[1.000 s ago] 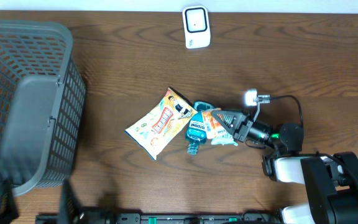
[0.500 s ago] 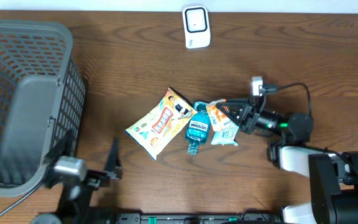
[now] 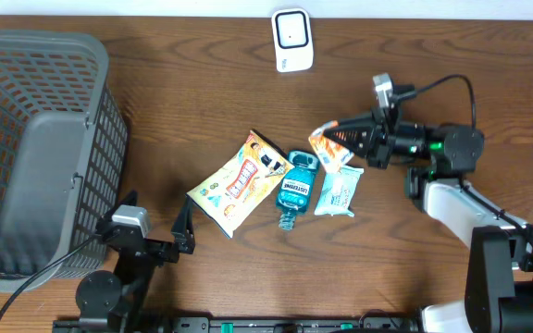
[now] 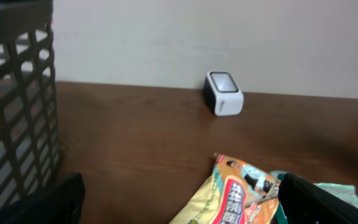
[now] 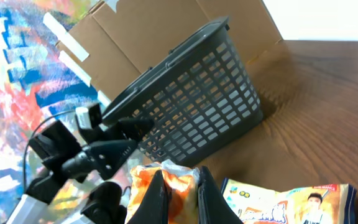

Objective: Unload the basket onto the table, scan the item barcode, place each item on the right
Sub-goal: 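Lift the orange box with the right gripper and carry it toward the scanner, then hold the orange box over the white scanner with the right gripper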

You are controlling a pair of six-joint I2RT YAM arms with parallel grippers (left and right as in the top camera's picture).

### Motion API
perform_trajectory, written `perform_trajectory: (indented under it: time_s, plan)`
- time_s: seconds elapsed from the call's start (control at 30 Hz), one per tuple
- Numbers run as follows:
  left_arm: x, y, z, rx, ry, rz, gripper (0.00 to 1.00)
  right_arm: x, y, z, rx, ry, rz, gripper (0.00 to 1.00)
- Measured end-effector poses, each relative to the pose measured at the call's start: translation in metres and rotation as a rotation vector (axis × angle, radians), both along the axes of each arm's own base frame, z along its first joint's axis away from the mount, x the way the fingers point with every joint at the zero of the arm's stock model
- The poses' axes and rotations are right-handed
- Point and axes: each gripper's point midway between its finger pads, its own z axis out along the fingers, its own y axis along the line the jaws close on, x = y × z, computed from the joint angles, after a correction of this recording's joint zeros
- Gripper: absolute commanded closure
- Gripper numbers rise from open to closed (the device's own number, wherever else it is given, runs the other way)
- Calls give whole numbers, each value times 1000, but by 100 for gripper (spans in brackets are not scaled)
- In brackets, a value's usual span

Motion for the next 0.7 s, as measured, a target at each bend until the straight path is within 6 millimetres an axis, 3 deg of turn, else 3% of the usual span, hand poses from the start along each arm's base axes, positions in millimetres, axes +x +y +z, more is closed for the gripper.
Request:
perform_trajectory:
  time_s: [0.3,0.47,0.6,0.7]
  plan:
    - [-5,1,-30,4,122,5,1,21,1,40,-18,-32,28,98]
    - [-8,1,-42,6,173,5,1,58,-3,46,-6,120,-83,98]
    - [-10,1,-48,7,199,5,1,89,-6,28,-58,122,-244,99]
    - [-13,2,-59,11,245,8,1,107,-9,-14,-186,166,-388,99]
